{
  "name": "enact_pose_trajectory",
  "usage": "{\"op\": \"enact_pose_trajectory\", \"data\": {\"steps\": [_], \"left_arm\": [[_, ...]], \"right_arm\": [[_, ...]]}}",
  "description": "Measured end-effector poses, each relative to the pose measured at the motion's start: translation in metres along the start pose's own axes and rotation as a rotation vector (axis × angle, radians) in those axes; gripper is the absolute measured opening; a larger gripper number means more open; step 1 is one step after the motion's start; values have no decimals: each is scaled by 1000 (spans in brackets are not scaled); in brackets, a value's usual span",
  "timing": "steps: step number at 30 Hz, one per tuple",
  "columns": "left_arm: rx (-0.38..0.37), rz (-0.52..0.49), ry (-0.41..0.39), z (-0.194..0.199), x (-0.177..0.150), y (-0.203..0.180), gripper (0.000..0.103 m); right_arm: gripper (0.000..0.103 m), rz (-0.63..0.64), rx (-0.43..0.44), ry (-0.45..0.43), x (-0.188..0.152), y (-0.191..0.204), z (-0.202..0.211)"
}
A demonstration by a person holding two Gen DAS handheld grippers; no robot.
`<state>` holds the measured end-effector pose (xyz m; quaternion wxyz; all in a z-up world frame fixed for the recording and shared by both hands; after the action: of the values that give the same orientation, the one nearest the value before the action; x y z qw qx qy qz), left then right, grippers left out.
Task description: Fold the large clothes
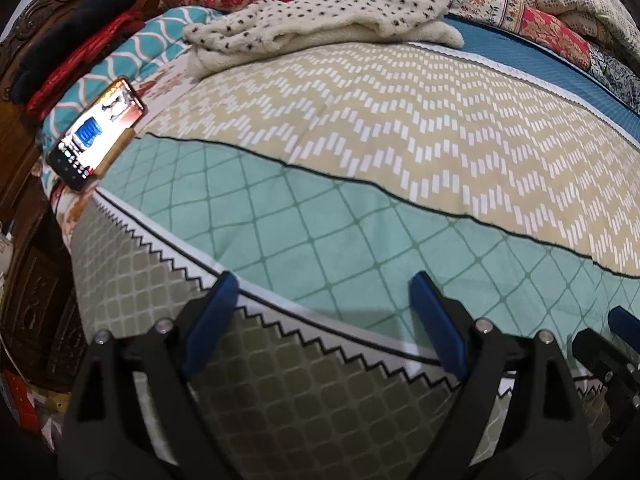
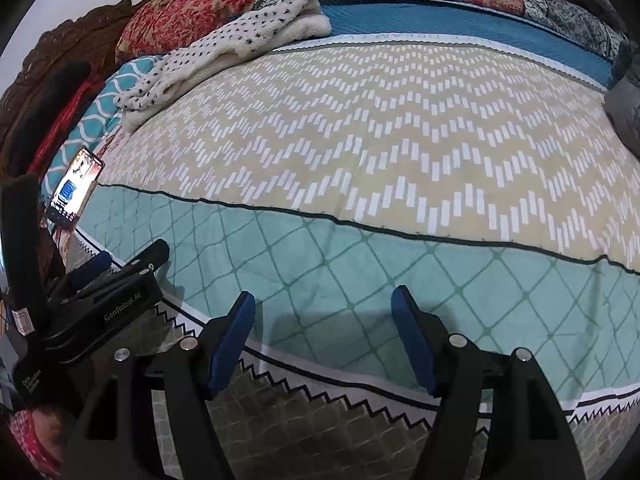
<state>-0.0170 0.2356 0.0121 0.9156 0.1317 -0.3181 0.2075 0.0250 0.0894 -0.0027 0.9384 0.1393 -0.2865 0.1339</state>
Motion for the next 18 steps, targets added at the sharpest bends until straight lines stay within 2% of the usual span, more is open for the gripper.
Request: {"op": "enact_pose_trajectory", "data": {"steps": [12, 18], "left_arm": [[-3, 6, -1, 0, 1, 1, 86], [-10, 24, -14, 4, 5, 4, 90]], "right_arm": [[14, 11, 7, 1, 1, 0, -3], [14, 31, -6, -3, 2, 4, 1]]}}
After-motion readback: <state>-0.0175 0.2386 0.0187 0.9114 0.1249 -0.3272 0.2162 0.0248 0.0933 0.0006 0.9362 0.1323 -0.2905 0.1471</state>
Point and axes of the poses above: each gripper's, at about its wrist camera, not at the fingertips, and z roughly against the way its jaws point, y to its left, x to its top, the point moved 6 cm from there along -z, roughly the way its jaws point, and after that the axes turned 6 degrees about -y, right-handed, at the moved point
